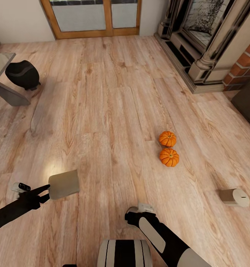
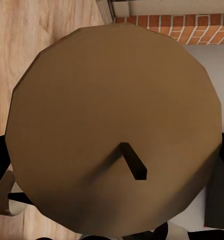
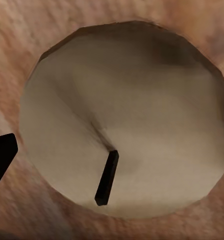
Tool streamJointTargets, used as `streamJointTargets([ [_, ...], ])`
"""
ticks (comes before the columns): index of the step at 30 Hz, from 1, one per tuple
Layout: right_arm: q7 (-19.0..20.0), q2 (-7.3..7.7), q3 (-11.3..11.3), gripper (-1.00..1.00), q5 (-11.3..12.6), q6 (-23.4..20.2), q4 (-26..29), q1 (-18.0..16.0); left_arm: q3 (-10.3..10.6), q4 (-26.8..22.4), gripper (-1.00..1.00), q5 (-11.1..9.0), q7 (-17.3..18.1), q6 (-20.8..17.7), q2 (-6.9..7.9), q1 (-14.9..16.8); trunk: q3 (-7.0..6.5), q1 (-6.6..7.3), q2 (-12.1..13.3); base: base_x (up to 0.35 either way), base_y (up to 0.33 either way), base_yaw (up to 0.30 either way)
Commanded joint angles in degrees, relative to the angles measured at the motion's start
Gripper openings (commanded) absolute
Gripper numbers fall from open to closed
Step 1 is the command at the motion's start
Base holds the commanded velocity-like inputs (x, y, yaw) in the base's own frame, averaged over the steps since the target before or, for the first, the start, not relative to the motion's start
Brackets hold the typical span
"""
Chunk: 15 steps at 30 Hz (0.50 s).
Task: Place each of the two pumpkins and all three candles from the living room inside a cabinet in the living room (use any cabinet), then make sure every cabinet is closed, and position the cauldron so it is next to a table in the living room.
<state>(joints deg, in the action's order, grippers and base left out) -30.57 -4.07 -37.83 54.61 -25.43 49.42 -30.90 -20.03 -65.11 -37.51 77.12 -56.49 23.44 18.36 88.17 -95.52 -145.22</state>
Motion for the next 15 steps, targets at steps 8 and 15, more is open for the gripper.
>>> streamJointTargets([
  [8,-0.46,0.02,-0.14,1.0,0.41,-0.06,0.07,-0.04,-0.01,-0.02,-1.0,-0.11,-0.13,-0.37,0.01,0.01,0.03,0.01,-0.01,0.0,0.0,0.0],
  [15,-0.5,-0.06,-0.14,1.0,0.41,-0.06,0.07,-0.04,-0.01,-0.02,-1.0,-0.11,-0.11,-0.37,0.01,0.01,0.03,0.01,-0.01,0.0,0.0,0.0],
])
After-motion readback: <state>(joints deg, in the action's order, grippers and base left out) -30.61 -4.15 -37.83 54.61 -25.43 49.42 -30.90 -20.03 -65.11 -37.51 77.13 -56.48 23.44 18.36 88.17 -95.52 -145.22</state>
